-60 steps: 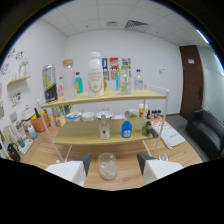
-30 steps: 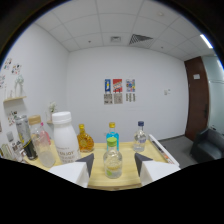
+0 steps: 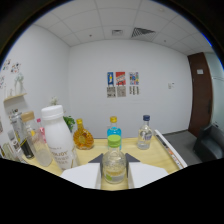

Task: Make me a cup of Vodka Sunrise.

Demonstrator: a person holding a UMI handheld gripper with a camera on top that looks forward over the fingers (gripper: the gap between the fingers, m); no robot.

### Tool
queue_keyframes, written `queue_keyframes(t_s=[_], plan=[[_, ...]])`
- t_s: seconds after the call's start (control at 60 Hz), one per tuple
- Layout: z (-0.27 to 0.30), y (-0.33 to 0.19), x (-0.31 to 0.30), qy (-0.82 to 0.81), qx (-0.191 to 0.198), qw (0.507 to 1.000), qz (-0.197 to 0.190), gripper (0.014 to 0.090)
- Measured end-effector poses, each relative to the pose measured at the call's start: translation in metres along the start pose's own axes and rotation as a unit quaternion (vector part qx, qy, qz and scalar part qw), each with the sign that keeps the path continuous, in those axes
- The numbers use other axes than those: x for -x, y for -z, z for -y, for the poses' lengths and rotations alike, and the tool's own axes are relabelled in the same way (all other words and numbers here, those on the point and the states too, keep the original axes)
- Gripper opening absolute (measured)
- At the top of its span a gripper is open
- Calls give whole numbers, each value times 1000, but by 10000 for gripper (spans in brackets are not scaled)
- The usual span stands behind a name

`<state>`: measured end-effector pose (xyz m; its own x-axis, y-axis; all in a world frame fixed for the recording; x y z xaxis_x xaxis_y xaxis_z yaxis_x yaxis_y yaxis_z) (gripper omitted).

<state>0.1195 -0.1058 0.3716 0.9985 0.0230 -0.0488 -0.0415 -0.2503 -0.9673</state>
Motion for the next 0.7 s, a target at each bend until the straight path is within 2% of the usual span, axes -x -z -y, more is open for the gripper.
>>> queue_keyframes(t_s=[0.2,0.333,0.4,0.55,0.7], plan=[[20,59,0,-20,-47,999,17,354],[-11,89,-1,-28,-46,998,19,352],[-48,96,-4,-22,-27,999,7,353],[-149,87,-12,-22,48,999,-14,352],[-212,70,-25,61,91,993,-51,352]])
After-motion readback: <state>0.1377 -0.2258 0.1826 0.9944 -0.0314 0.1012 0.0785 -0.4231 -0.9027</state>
